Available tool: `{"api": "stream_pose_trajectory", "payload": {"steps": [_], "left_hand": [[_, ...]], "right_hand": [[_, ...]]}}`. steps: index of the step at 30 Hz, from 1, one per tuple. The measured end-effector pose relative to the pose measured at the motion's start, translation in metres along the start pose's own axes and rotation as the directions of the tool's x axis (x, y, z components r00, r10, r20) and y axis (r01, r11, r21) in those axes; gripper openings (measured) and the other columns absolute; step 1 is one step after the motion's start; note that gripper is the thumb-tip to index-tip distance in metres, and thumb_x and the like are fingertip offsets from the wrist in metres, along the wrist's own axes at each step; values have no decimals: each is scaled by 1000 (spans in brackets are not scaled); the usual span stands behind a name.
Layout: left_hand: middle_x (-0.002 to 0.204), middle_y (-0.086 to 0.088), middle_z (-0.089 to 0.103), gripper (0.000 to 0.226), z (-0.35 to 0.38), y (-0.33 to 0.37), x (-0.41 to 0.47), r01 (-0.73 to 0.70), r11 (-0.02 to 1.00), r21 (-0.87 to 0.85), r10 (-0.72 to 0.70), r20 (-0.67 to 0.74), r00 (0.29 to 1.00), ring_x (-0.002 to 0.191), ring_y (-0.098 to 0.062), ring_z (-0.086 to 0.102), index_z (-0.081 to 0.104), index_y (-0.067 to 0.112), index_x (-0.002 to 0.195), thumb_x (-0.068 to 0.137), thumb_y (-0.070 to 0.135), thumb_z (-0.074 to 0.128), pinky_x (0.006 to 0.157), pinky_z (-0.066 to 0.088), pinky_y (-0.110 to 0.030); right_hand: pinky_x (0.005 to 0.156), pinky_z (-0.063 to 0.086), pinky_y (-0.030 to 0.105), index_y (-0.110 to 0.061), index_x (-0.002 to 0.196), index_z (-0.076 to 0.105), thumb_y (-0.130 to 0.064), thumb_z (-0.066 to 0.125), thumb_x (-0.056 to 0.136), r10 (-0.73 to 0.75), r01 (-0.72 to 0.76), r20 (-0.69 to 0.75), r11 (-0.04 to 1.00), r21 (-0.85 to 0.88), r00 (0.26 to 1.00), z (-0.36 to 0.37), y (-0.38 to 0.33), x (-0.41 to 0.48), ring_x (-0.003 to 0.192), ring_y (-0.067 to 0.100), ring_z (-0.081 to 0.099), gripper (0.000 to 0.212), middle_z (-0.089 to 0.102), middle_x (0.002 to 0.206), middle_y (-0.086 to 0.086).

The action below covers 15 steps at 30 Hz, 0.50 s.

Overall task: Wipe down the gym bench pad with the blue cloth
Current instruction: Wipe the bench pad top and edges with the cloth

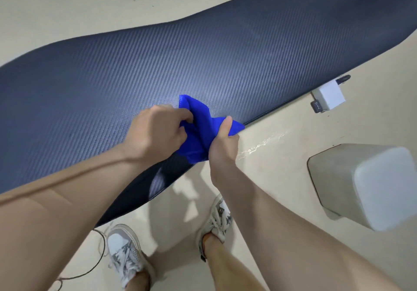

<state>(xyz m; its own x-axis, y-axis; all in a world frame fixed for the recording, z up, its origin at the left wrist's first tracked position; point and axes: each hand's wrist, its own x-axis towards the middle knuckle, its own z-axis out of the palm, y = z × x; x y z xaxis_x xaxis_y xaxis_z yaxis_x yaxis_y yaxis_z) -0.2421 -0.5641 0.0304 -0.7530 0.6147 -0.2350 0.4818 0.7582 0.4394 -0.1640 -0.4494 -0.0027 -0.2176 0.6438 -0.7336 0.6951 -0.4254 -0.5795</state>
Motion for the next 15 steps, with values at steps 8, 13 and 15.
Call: {"api": "stream_pose_trajectory", "payload": {"steps": [8,13,15], "left_hand": [[96,1,61,26,-13,-43,-43,-33,999,-21,35,85,996,90,-25,59,61,37,108,87,27,50,73,44,-34],[80,2,55,25,-18,-71,-76,-89,989,-122,96,54,994,77,-25,57,69,25,101,80,15,57,66,44,-32],[75,2,52,23,-20,-83,-88,-117,984,-131,124,53,991,72,-24,56,70,23,98,79,16,59,66,48,-34]], "right_hand": [[99,43,46,-6,123,51,-67,28,92,-24,18,-68,996,-89,997,30,30,-55,110,32,57,72,63,119,10],[97,46,45,-11,118,54,-73,27,88,28,-32,-43,996,-88,999,47,52,-91,103,28,60,74,64,112,6],[96,47,45,-12,118,55,-78,25,83,45,-46,-13,995,-89,999,52,63,-105,103,28,61,81,65,112,6]]}}
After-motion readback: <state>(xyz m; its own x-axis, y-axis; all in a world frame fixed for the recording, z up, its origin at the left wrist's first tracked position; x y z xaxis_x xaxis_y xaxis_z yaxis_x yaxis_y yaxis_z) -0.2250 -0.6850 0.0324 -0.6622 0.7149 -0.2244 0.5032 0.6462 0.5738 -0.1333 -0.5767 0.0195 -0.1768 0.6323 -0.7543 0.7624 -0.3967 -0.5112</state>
